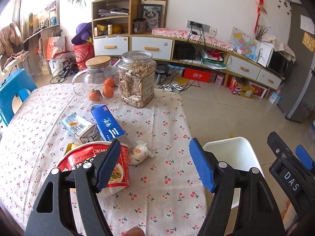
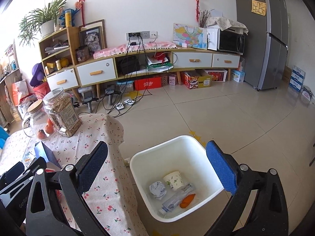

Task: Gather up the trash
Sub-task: 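Move both tools back toward the milk carton and blue box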

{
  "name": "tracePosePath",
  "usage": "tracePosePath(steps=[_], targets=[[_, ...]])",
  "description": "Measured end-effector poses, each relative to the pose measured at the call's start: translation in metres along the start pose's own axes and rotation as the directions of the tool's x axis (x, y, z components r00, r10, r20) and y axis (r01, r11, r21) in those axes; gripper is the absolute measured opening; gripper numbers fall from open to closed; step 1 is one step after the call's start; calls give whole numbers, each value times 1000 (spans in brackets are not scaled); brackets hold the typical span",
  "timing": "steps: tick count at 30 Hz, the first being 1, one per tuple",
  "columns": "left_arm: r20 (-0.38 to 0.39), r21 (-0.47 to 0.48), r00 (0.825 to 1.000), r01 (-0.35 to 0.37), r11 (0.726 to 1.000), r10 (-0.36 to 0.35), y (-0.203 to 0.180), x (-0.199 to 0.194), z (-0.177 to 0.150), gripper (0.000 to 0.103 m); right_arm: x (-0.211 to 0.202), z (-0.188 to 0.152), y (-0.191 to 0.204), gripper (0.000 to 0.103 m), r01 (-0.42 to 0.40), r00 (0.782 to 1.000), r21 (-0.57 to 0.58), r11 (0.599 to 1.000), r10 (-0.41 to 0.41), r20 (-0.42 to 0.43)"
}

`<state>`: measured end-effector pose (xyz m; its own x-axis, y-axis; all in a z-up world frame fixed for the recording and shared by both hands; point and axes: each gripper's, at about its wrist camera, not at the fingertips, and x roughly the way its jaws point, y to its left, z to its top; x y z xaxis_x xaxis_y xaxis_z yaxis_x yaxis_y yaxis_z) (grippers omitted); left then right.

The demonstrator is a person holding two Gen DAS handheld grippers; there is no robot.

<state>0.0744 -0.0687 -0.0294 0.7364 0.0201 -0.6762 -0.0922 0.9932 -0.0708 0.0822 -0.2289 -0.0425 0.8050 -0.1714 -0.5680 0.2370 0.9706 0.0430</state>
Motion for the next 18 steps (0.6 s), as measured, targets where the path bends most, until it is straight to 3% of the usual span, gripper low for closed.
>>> tracePosePath(steps=[11,18], targets=[[-7,-72,996,-85,994,85,65,4,4,73,2,-5,70,96,-96,995,-65,993,96,-6],[-55,-137,991,-132,982,126,116,20,10,73,6,-13,118,96,-152,988,-135,979,151,-15]])
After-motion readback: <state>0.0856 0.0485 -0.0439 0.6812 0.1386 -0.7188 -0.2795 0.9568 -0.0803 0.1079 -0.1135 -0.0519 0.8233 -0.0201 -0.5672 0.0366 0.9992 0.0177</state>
